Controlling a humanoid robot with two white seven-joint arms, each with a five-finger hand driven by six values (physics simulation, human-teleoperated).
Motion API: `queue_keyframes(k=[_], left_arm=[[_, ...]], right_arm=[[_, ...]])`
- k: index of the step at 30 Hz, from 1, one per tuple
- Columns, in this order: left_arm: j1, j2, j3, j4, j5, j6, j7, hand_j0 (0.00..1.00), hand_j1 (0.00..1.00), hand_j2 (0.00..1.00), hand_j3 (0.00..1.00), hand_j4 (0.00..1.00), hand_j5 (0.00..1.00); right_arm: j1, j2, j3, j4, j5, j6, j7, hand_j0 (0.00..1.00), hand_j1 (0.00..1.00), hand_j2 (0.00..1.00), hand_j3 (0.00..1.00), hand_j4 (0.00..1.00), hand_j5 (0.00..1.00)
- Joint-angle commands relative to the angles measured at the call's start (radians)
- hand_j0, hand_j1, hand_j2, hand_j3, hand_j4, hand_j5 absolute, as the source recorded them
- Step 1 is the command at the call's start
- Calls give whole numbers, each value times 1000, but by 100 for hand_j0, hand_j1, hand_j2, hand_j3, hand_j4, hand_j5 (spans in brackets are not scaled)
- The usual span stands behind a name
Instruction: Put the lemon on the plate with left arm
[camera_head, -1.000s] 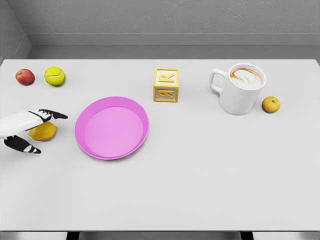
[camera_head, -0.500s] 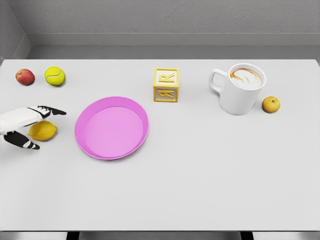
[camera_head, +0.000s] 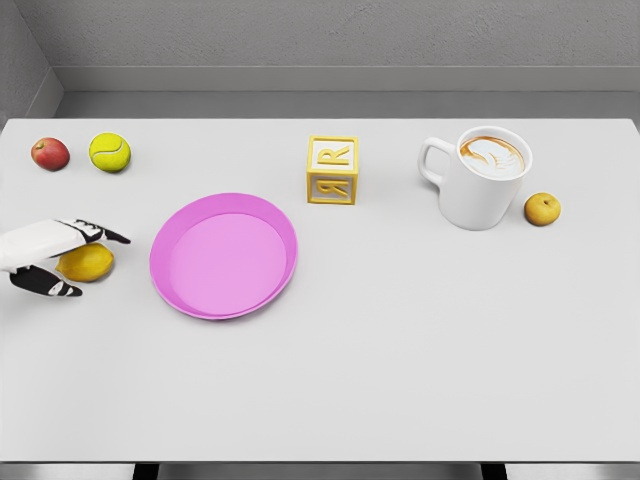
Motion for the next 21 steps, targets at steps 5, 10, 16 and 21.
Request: queue_keyframes(k=[5, 10, 16, 21], left_arm=[[-2, 1, -5, 4, -9, 2, 0, 78, 78, 78, 78, 78, 78], [-6, 3, -8, 4, -24, 2, 0, 73, 73, 73, 73, 73, 73], [-6, 4, -9, 6, -29, 2, 2, 62, 62, 62, 62, 62, 62], [-8, 4, -9, 4, -29, 2, 2, 60, 60, 60, 60, 60, 60]], right_arm=[[0, 0, 0, 1, 0, 0, 0, 100, 100, 100, 100, 100, 100], [0, 0, 0, -1, 0, 0, 0, 100, 100, 100, 100, 100, 100], [0, 0, 0, -1, 0, 0, 0, 100, 100, 100, 100, 100, 100], [0, 0, 0, 1, 0, 0, 0, 100, 100, 100, 100, 100, 100]])
